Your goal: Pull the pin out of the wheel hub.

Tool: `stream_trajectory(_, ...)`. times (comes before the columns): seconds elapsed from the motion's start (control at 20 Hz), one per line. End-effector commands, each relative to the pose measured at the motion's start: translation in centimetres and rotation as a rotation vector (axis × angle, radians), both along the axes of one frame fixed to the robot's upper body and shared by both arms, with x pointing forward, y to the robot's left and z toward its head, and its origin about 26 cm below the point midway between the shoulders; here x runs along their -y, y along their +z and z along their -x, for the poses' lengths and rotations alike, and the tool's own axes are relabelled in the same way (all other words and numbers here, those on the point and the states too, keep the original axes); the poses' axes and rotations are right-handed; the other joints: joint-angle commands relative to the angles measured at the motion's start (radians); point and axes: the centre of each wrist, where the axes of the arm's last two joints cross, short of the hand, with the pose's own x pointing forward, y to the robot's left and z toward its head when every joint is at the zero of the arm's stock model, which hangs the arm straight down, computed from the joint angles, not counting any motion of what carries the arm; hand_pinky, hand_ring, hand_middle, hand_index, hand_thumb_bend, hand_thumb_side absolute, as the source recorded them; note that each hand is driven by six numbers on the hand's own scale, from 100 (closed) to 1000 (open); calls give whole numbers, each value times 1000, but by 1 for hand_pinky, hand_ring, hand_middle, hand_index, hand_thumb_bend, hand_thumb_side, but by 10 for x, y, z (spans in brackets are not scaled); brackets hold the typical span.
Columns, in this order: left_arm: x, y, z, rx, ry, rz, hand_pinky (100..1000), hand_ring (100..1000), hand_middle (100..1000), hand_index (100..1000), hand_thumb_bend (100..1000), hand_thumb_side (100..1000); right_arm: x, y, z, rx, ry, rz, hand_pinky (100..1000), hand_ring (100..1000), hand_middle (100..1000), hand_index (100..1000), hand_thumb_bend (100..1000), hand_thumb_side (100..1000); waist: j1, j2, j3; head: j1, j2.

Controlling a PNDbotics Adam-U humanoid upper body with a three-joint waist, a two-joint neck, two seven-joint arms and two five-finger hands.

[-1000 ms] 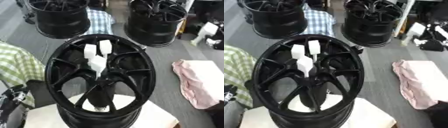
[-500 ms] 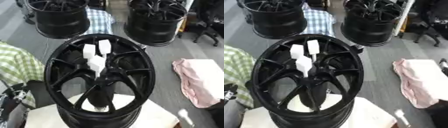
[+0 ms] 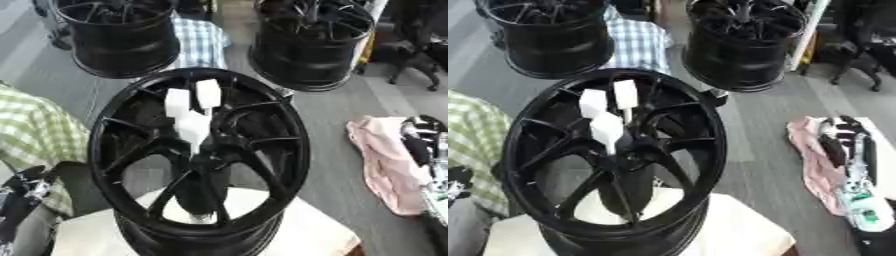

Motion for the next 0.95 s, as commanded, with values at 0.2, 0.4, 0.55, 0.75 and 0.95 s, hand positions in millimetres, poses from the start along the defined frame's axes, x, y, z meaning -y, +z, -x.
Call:
stream_trajectory(0.2,-1,9,-7,30,-14,-8,700,702,664,808,575,571,-44,-23,9,12,85,-99,752,695,663,824,118,644,8,1,-1,-1,-2)
stream_trajectory(0.4,0,9,-7,33,-17,-9,700,703,665,808,574,574,-50,-28,12,15,101,-129,750,688,652,809,100,664,9,2,-1,-2,-5)
stream_trajectory(0.55,-1,10,-7,36,-18,-10,700,703,665,808,573,573,-50,-31,14,9,125,-151,751,689,652,811,101,664,9,4,-1,-3,-10)
stream_trajectory(0.75,-1,10,-7,36,-19,-10,700,703,665,808,572,573,-49,-31,15,4,140,-148,751,688,652,813,102,661,11,6,-2,1,-4)
stream_trajectory(0.95,-1,10,-7,36,-17,-11,700,704,665,808,570,573,-48,-32,15,-2,150,-136,751,688,652,815,101,658,13,8,-5,3,-2)
